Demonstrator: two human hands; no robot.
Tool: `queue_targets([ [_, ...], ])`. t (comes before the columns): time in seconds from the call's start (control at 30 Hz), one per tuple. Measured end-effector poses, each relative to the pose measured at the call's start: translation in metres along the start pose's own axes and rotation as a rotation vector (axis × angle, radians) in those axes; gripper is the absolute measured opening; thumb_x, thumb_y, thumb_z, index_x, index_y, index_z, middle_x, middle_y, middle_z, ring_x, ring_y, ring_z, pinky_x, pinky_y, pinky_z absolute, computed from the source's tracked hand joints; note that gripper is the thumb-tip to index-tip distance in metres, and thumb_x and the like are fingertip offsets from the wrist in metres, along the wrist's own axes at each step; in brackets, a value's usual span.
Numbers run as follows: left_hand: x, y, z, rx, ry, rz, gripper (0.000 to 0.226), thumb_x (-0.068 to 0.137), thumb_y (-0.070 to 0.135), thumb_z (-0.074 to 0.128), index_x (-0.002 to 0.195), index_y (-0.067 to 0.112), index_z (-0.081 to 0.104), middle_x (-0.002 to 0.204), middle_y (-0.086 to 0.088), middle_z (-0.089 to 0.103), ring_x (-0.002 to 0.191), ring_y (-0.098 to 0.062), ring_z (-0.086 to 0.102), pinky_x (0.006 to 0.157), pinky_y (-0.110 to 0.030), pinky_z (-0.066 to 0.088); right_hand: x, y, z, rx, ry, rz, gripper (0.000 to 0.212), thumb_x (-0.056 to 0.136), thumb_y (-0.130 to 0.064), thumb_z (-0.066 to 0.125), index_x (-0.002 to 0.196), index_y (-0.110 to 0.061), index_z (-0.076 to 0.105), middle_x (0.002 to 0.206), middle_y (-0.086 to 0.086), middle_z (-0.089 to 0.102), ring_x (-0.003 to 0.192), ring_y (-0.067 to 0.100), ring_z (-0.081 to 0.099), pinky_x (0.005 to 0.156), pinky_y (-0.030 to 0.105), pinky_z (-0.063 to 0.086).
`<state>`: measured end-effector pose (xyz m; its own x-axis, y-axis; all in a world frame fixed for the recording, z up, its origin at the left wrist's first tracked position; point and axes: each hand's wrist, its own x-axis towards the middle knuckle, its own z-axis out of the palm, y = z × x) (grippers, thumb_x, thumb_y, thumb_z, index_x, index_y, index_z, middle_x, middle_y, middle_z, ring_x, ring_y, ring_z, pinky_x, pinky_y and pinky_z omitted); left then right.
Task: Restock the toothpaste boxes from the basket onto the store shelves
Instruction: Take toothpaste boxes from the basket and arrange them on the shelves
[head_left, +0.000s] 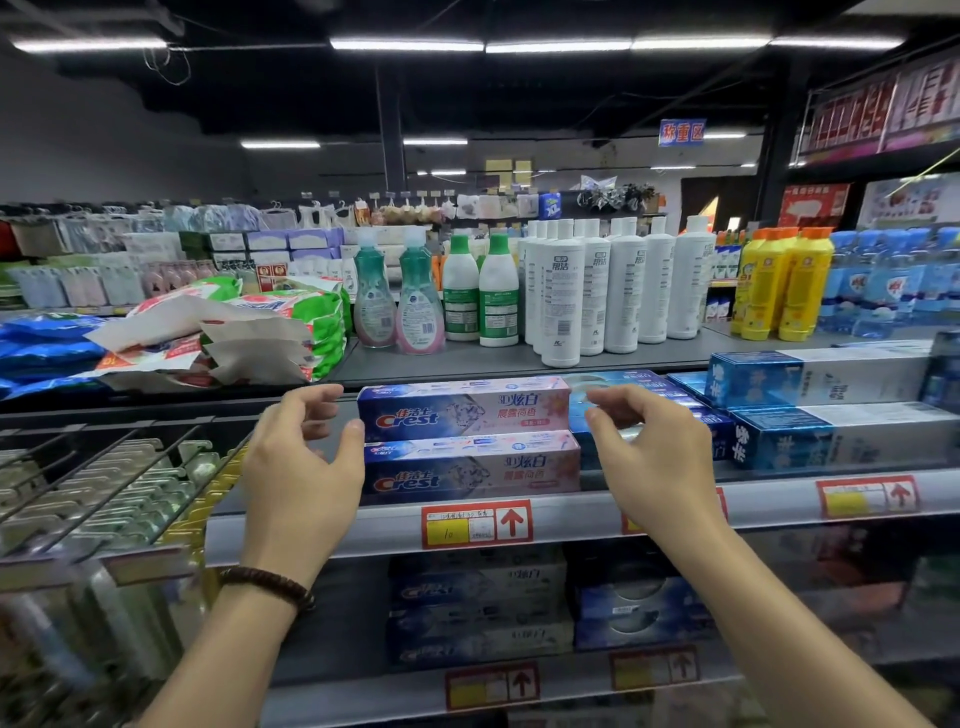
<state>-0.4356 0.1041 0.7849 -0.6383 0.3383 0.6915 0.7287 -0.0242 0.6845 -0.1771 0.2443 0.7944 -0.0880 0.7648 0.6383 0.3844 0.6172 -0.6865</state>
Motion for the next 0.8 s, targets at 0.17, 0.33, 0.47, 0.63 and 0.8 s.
queue_targets([
  [0.17, -0.015, 0.019, -0.003, -0.020, 0.034, 0.097, 0.018, 0.093, 0.020, 0.074, 0.108, 0.026, 0.065, 0.093, 0.005, 0.066, 0.085, -0.014, 0.063, 0.074, -0.031, 0.053, -0.012, 0.004, -0.010, 0.069, -0.014, 0.024, 0.006, 0.097, -0.026, 0.074, 0.098, -0.030, 0.079, 0.086, -0.023, 0.074, 0.084, -0.002, 0.067, 0.075, 0.007, 0.046],
  [0.33, -0.035, 0.039, 0.000, -0.083, -0.022, 0.149, 0.015, 0.093, 0.017, 0.074, 0.101, 0.025, 0.065, 0.086, 0.011, 0.066, 0.075, -0.007, 0.063, 0.063, -0.011, 0.047, -0.024, 0.003, -0.018, 0.172, -0.076, 0.096, 0.008, 0.096, -0.025, 0.075, 0.096, -0.033, 0.078, 0.084, -0.024, 0.075, 0.084, -0.006, 0.068, 0.074, 0.009, 0.048],
  [0.47, -0.054, 0.051, 0.009, -0.133, -0.113, 0.144, 0.015, 0.094, 0.021, 0.074, 0.101, 0.029, 0.065, 0.084, 0.013, 0.067, 0.076, -0.007, 0.065, 0.063, -0.009, 0.048, -0.037, 0.002, -0.025, 0.179, -0.085, 0.103, 0.008, 0.096, -0.027, 0.074, 0.095, -0.033, 0.078, 0.085, -0.024, 0.074, 0.083, -0.002, 0.068, 0.076, 0.019, 0.053],
  [0.63, -0.080, 0.060, 0.026, -0.239, -0.231, 0.094, 0.019, 0.091, 0.018, 0.077, 0.094, 0.032, 0.065, 0.080, 0.012, 0.068, 0.076, -0.010, 0.067, 0.063, -0.016, 0.050, -0.054, 0.007, -0.034, 0.188, -0.085, 0.123, 0.009, 0.097, -0.025, 0.074, 0.096, -0.033, 0.077, 0.084, -0.019, 0.074, 0.078, 0.004, 0.069, 0.072, 0.022, 0.054],
  [0.8, -0.101, 0.068, 0.046, -0.330, -0.375, 0.048, 0.015, 0.091, 0.021, 0.076, 0.093, 0.032, 0.066, 0.081, 0.012, 0.070, 0.073, -0.011, 0.067, 0.063, -0.018, 0.051, -0.074, 0.013, -0.053, 0.163, -0.032, 0.155, 0.010, 0.097, -0.022, 0.075, 0.096, -0.032, 0.078, 0.088, -0.020, 0.076, 0.083, 0.002, 0.070, 0.075, 0.018, 0.055],
])
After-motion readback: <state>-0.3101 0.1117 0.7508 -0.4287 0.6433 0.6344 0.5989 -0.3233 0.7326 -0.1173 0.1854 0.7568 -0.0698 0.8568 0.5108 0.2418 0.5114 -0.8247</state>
